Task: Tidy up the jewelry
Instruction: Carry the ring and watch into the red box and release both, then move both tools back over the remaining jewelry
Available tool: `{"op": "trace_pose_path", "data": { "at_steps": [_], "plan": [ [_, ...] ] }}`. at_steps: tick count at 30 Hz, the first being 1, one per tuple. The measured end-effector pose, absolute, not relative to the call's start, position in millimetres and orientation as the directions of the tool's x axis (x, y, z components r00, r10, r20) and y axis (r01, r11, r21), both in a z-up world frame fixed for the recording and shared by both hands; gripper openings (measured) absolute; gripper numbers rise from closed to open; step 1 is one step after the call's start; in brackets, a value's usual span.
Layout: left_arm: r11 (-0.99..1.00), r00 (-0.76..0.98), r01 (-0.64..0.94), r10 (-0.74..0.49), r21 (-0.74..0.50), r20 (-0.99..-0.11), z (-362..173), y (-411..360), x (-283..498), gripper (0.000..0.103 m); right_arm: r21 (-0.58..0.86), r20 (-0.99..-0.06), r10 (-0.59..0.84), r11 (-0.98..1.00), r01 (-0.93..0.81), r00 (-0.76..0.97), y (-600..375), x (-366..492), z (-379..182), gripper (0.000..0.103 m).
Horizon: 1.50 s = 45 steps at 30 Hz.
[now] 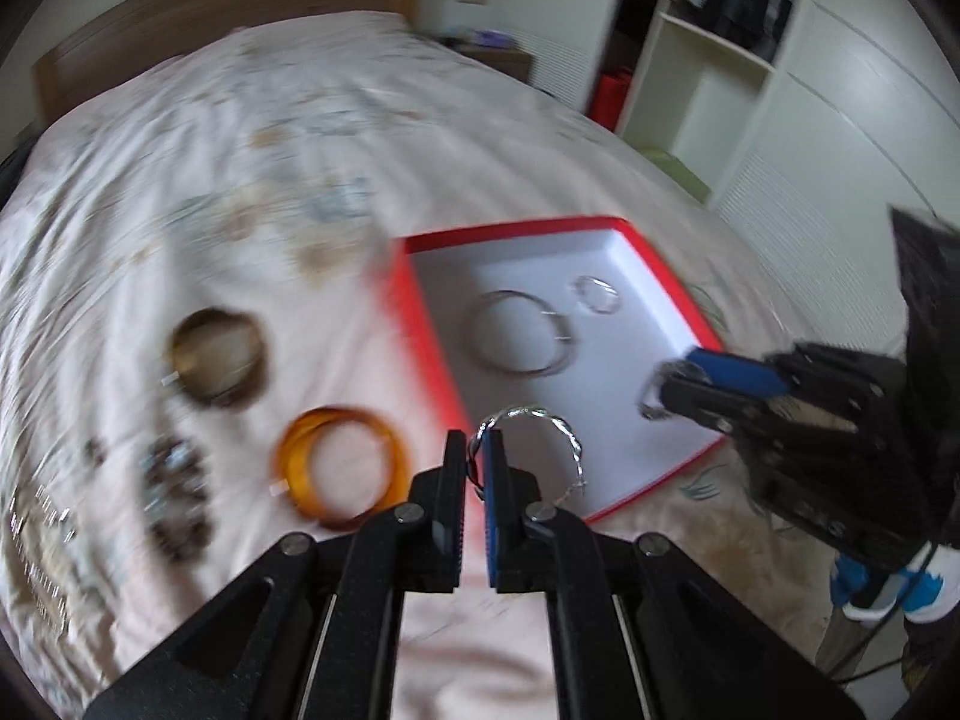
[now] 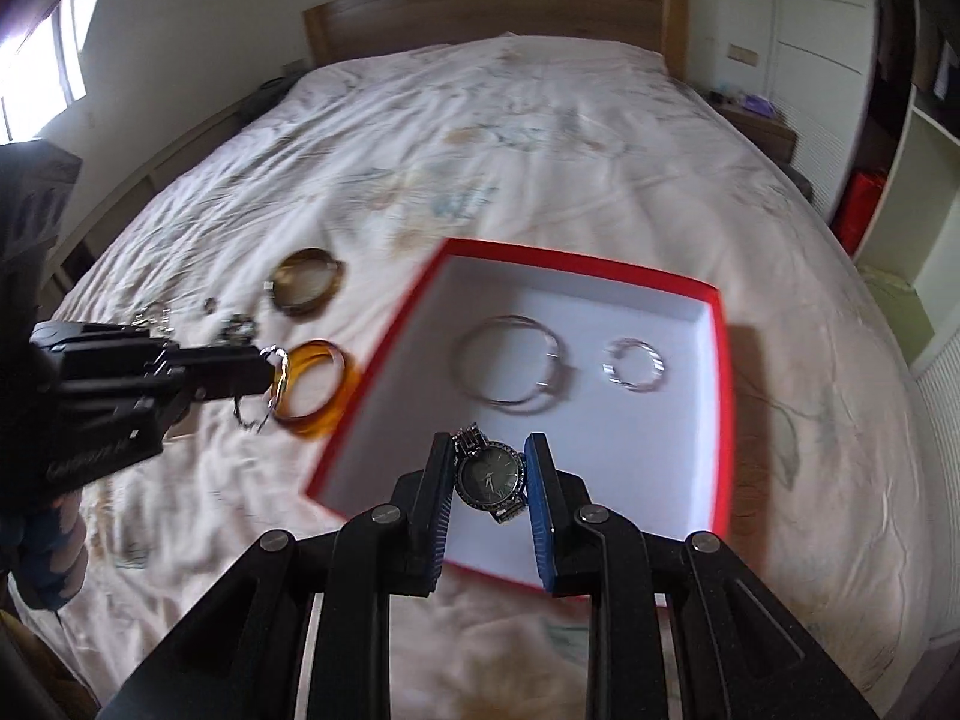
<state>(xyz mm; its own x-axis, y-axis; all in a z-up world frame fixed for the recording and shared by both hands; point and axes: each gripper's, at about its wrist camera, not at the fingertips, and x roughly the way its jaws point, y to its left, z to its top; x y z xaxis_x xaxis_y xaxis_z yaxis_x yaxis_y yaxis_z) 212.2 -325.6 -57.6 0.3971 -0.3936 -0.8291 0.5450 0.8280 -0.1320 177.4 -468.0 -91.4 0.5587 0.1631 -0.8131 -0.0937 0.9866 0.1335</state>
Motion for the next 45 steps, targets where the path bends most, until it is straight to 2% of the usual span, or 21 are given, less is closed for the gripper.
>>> {"op": "trace_pose_path", "data": {
  "at_steps": [7,14,19,23,26,28,30,37,45],
  "plan": [
    [0.787,0.345,0.612,-0.350,-0.073,-0.871,-95.3,-385.7,222.7,0.005,0.130,-0.863,0.142,0.990,-0.059,0.485,-497.1,187.5,-133.5,0.023],
    [0.799,0.297,0.598,-0.293,-0.062,-0.909,-131.2,-390.0,230.6,0.005,0.133,-0.889,0.142,0.990,-0.051,0.436,-502.0,187.4,-157.4,0.024],
    [0.802,0.298,0.594,-0.290,-0.061,-0.909,-133.2,-390.3,233.1,0.006,0.126,-0.897,0.133,0.991,-0.045,0.421,-502.6,185.0,-161.0,0.024],
    [0.799,0.305,0.600,-0.283,-0.048,-0.909,-131.7,-390.3,232.1,0.007,0.111,-0.903,0.113,0.993,-0.028,0.414,-505.5,181.6,-160.0,0.024],
    [0.791,0.299,0.610,-0.288,-0.050,-0.910,-129.4,-392.1,230.0,0.014,0.117,-0.901,0.108,0.993,-0.003,0.420,-509.8,177.2,-155.3,0.027],
    [0.789,0.304,0.612,-0.298,-0.054,-0.905,-124.5,-391.9,225.2,0.027,0.117,-0.894,0.102,0.993,0.006,0.435,-511.4,171.3,-147.5,0.029],
    [0.790,0.322,0.611,-0.316,-0.059,-0.892,-115.3,-389.5,218.1,0.033,0.111,-0.889,0.095,0.994,0.009,0.447,-511.9,167.1,-139.6,0.030],
    [0.807,0.373,0.581,-0.378,-0.105,-0.847,-78.5,-359.4,195.4,0.033,0.110,-0.859,0.071,0.993,0.047,0.506,-507.9,139.9,-106.4,0.031],
    [0.866,0.431,0.499,-0.287,-0.039,-0.855,-58.0,-284.5,168.7,0.033,0.146,-0.818,0.110,0.989,0.019,0.565,-469.7,115.9,-74.2,0.031]
  ]
}}
